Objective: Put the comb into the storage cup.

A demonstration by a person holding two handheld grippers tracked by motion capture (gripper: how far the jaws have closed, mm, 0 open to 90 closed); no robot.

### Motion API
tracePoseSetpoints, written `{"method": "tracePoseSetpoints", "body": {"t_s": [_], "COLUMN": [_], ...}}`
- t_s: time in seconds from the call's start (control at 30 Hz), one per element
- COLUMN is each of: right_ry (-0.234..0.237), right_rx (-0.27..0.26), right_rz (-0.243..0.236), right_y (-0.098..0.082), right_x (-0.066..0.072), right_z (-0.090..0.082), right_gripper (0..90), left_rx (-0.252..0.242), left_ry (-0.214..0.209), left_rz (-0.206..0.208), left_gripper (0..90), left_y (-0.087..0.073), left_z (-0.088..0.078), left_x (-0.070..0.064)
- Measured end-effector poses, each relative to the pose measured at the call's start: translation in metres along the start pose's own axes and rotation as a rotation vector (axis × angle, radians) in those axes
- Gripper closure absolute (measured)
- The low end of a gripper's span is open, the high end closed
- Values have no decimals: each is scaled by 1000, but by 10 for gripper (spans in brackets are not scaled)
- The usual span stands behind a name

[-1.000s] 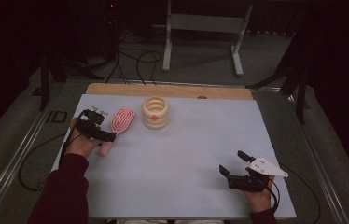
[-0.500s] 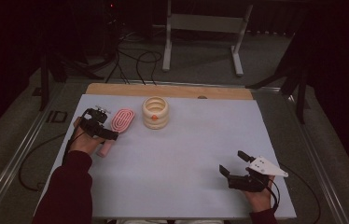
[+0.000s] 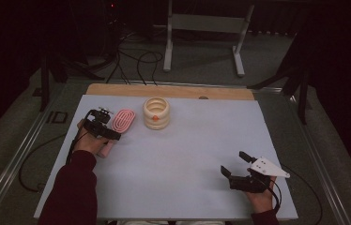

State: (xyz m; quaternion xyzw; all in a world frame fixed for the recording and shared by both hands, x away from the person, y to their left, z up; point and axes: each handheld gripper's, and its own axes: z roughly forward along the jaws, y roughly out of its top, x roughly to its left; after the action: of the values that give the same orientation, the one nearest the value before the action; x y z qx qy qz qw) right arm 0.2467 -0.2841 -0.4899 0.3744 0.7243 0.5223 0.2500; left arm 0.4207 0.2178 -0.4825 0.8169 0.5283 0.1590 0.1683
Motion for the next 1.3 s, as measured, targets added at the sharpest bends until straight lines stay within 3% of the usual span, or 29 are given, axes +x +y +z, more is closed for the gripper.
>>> {"method": "tracePoseSetpoints", "body": {"t_s": [0.43, 0.53, 1.0, 1.3], "right_ry": [-2, -2, -7, -7], "right_rx": [-1, -3, -5, -1], "right_rz": [5, 6, 9, 10], "right_y": [0, 0, 0, 0], "right_x": [-1, -1, -2, -2], "right_z": [-1, -2, -3, -3], "right_gripper": [80, 80, 80, 80], "left_rx": [53, 67, 108, 133], "left_ry": [-13, -1, -84, -104], "left_rz": [-8, -10, -11, 4], "left_gripper": [165, 237, 518, 626], "left_y": [4, 5, 8, 11], "left_z": [12, 14, 19, 19], "left_x": [-4, -5, -7, -9]}}
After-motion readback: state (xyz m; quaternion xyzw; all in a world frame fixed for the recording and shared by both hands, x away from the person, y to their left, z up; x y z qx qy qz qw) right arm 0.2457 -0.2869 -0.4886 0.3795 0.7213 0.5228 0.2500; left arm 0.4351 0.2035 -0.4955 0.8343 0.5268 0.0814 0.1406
